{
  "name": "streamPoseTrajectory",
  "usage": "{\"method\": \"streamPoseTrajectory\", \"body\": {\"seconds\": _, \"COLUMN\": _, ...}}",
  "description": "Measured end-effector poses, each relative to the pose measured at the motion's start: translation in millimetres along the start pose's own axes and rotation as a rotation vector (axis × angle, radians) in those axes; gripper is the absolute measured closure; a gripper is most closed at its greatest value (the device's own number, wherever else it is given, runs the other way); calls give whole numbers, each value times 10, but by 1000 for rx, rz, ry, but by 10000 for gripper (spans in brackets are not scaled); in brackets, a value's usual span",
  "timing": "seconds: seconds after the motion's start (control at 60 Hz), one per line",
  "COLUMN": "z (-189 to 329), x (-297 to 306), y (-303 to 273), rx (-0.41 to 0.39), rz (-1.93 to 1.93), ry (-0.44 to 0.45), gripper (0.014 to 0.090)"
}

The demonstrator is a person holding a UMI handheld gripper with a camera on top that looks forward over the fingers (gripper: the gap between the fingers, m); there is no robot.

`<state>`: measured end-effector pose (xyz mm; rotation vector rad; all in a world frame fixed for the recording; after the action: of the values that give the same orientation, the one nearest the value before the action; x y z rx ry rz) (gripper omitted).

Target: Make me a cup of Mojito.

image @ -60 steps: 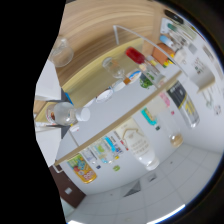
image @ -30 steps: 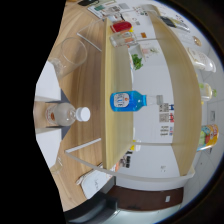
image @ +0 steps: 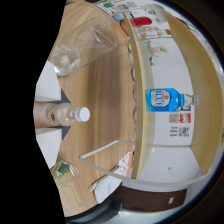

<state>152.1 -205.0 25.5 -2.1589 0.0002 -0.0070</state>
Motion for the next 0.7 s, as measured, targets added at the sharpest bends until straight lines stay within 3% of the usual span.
{"method": "streamPoseTrajectory", "body": {"seconds": 0.167, "z": -16, "x": 33, "y": 66, "rx": -21, "rz": -12, "ry": 22, "gripper": 645}}
{"method": "streamPoseTrajectory", "body": {"seconds": 0.217, "z": -40, "x": 64, "y": 67, "rx": -26, "rz": -10, "ry": 37, "gripper": 570}}
{"method": "streamPoseTrajectory", "body": {"seconds": 0.317, "z": -170, "x": 74, "y": 4, "rx": -24, "rz": 9, "ry": 53, "gripper": 302}}
{"method": "streamPoseTrajectory", "body": {"seconds": 0.383, "z": -315, "x": 54, "y": -84, "rx": -10, "rz": 14, "ry": 62, "gripper": 209}}
{"method": "streamPoseTrajectory", "body": {"seconds": 0.7, "z": -1371, "x": -412, "y": -632, "rx": 111, "rz": -4, "ry": 95, "gripper": 190}}
